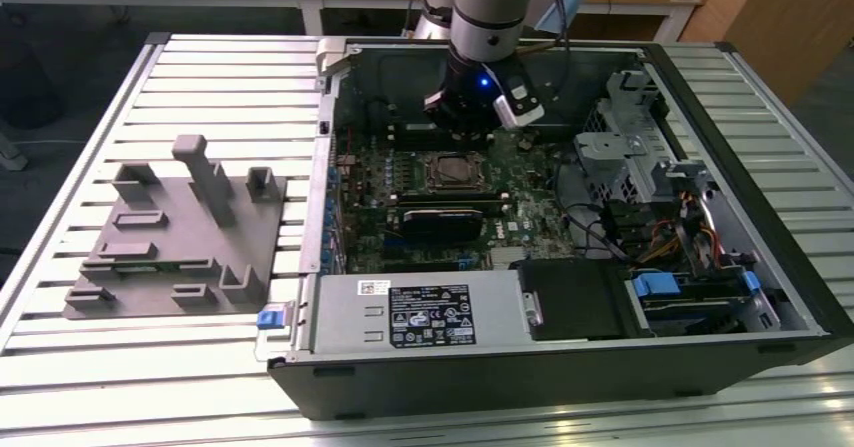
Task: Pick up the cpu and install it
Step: 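Install the second cpu locking lever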
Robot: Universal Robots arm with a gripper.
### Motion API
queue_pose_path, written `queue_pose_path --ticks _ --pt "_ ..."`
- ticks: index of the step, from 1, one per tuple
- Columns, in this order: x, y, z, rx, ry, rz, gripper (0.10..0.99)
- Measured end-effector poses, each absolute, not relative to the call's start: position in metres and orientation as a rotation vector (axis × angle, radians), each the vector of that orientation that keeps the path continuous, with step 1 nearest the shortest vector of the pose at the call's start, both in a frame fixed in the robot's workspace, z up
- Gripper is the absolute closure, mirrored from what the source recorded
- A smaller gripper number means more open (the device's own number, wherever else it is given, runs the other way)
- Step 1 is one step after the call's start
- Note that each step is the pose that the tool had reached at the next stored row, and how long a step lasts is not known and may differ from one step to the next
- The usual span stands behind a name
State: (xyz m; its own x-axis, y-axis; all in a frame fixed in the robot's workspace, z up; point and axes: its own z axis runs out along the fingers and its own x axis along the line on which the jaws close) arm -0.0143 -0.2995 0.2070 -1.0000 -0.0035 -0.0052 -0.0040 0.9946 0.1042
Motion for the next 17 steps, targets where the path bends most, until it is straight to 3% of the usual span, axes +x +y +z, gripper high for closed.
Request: queue_pose_path --ticks 17 --pt "-0.0143 -0.3076 0.2072 -0.006 3.132 0.164 0.980"
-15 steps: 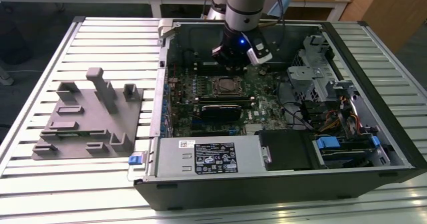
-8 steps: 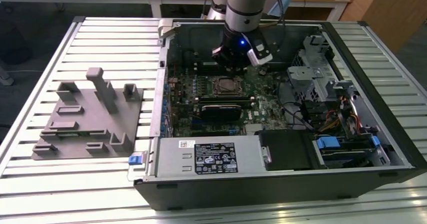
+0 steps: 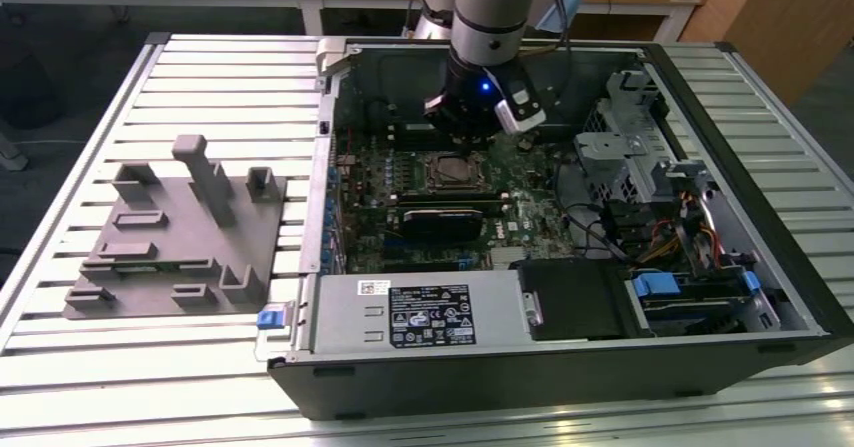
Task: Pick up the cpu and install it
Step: 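Install the second cpu locking lever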
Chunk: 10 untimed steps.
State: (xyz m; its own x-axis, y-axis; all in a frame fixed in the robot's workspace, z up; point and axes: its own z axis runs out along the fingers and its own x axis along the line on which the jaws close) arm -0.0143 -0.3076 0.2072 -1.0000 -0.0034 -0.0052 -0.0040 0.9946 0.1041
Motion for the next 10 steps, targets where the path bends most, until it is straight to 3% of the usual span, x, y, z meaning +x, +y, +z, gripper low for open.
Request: queue_pose_path --ticks 10 --pt "-0.014 -0.309 0.220 -0.006 3.132 0.164 0.980"
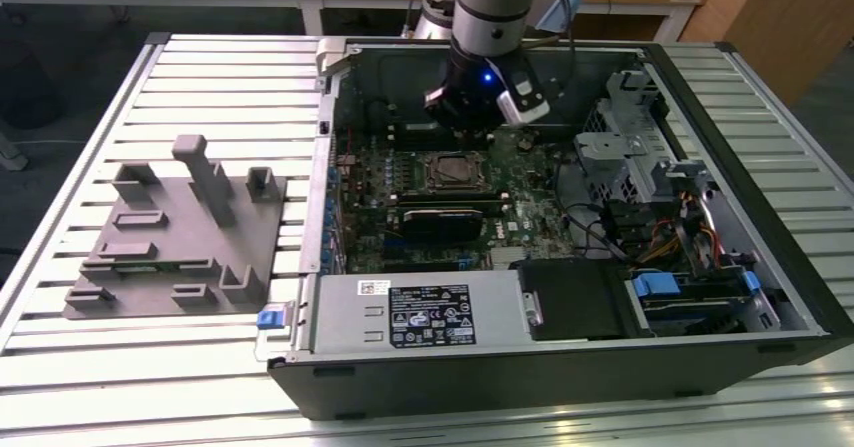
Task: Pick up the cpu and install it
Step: 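Install the second cpu locking lever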
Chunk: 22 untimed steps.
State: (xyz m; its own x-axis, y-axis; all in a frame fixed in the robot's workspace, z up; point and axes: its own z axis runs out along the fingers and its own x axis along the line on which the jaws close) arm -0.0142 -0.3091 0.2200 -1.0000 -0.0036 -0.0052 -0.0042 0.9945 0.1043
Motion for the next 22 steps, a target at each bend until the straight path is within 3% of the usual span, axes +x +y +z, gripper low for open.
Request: queue_pose_path --ticks 12,22 --pt "-0.014 -0.325 0.221 -0.006 3.132 0.163 0.980" --pt "-0.014 -0.325 0.240 -0.006 3.132 0.164 0.980"
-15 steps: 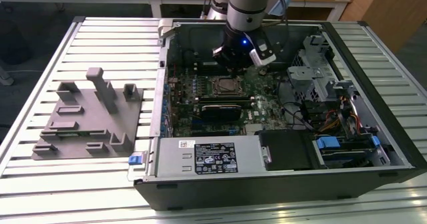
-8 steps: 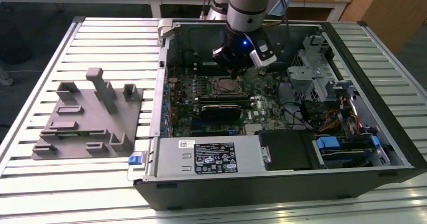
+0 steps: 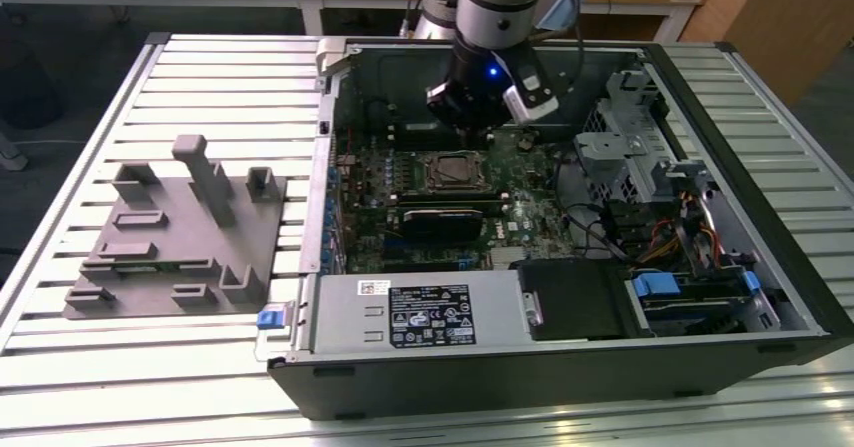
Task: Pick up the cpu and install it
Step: 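Install the second cpu locking lever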
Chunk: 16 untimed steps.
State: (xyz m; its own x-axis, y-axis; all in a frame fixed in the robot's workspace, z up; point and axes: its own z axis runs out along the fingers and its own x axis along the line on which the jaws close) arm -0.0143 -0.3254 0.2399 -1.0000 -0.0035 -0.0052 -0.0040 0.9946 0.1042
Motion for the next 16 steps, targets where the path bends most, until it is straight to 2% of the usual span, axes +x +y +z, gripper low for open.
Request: queue_pose_path --ticks 16 --pt "-0.014 -0.337 0.243 -0.006 3.133 0.163 0.980"
